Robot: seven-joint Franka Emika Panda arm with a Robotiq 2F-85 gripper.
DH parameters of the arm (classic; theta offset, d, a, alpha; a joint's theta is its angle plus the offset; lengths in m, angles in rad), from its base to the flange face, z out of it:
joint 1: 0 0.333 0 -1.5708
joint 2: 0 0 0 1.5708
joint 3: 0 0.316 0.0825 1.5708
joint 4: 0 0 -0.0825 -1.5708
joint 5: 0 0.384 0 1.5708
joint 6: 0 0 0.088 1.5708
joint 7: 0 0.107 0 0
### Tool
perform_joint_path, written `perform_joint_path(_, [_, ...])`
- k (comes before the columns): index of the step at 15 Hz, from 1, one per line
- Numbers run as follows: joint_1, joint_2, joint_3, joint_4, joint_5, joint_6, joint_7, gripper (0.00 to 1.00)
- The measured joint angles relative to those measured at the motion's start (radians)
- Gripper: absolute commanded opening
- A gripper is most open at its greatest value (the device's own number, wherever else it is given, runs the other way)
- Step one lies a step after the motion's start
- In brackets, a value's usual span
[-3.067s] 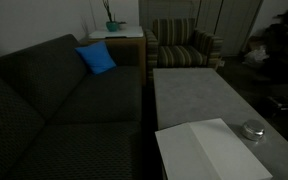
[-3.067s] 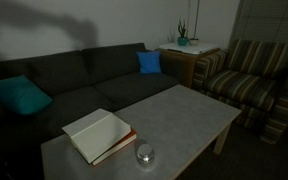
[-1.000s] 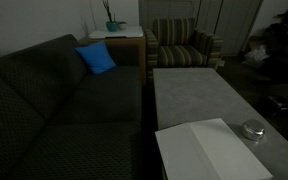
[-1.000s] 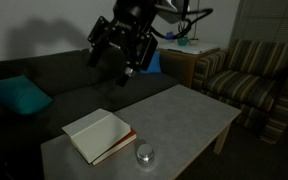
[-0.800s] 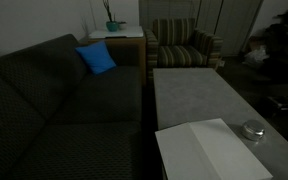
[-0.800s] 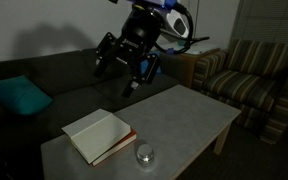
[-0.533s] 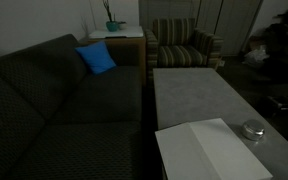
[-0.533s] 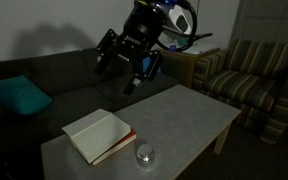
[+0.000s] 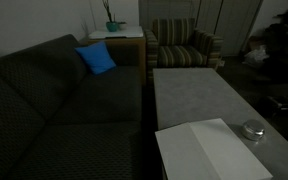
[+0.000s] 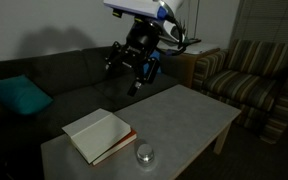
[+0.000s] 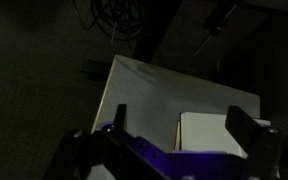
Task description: Remove the lid from the bottle, put the lid on the table, pick up the lid and put it back on the bottle
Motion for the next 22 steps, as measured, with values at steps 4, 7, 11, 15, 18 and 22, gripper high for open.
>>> perform_joint_path(4, [0.008,0.161,0.018,0.104,0.0,0.032,0.035,1.0])
perform_joint_path(7, [0.008,0.271,0.023,0.181,-0.001,0.029,0.033,1.0])
perform_joint_path(11, [0.007,0.304,0.023,0.219,-0.001,0.025,0.032,1.0])
perform_joint_path(15, [0.008,0.305,0.024,0.224,-0.003,0.032,0.035,1.0])
perform_joint_path(18, [0.008,0.321,0.024,0.223,-0.004,0.129,0.037,1.0])
perform_joint_path(22, [0.006,0.39,0.027,0.227,-0.003,0.268,0.039,1.0])
